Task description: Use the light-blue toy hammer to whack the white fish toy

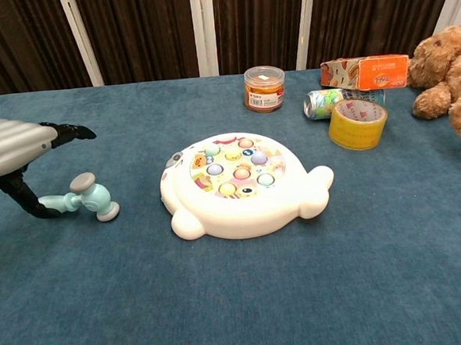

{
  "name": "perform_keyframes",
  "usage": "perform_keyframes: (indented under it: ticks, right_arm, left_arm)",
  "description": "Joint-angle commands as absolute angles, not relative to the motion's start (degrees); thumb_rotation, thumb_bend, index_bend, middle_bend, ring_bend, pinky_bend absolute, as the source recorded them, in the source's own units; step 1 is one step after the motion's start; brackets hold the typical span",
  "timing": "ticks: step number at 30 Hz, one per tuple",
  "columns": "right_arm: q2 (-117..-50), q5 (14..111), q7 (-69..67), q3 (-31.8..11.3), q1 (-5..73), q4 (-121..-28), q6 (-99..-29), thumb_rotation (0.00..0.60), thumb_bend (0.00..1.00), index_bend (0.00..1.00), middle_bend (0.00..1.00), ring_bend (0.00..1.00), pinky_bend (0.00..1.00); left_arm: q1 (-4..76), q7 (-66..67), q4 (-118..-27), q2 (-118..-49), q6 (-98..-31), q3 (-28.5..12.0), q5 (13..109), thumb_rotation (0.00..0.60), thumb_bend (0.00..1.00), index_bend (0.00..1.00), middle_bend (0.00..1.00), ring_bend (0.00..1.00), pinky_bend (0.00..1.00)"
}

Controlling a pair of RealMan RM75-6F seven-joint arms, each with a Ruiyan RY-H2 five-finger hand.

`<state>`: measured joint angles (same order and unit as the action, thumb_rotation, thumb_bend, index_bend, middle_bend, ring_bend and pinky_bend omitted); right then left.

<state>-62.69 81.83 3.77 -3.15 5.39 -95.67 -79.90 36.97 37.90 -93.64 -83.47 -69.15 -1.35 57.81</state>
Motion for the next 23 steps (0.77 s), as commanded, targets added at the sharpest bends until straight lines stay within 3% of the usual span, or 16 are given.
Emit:
perform_keyframes:
  ticks: [1,7,12,17,23]
  right_arm:
    - [-62.64,82.13,3.61,-3.13,5.38,-95.53,-80.07,0.600,0.23,0.00,0.00,0.00,0.00]
    - [-62.43,82.91,3.65,-2.80,5.35,-95.03,-80.20,0.600,0.23,0.00,0.00,0.00,0.00]
    - [-62.61,84.44,4.15,-2.58,5.44,-94.29,-80.93,0.600,0.23,0.00,0.00,0.00,0.00]
    - [-63.23,86.98,5.19,-2.19,5.38,-93.06,-82.53,0.600,0.23,0.00,0.00,0.00,0.00]
    - [-64.26,88.14,5.94,-2.14,5.31,-91.87,-83.57,0.600,0.23,0.00,0.00,0.00,0.00]
  left_arm:
    - [35.27,35.42,-97.06,-79.99,-71.35,-1.16,61.03,0.600,0.12,0.06,0.02,0.05,0.18]
    - [28.79,31.11,-102.04,-72.07,-78.72,4.23,70.30,0.600,0.05,0.00,0.00,0.00,0.10]
    - [20.59,22.82,-100.52,-67.71,-87.93,9.75,79.72,0.600,0.05,0.00,0.00,0.00,0.05]
    - [14.38,15.11,-95.91,-66.46,-93.90,12.84,84.24,0.600,0.04,0.00,0.00,0.00,0.03]
    - [10.16,8.92,-92.00,-65.31,-96.93,13.46,86.37,0.600,0.04,0.00,0.00,0.00,0.00]
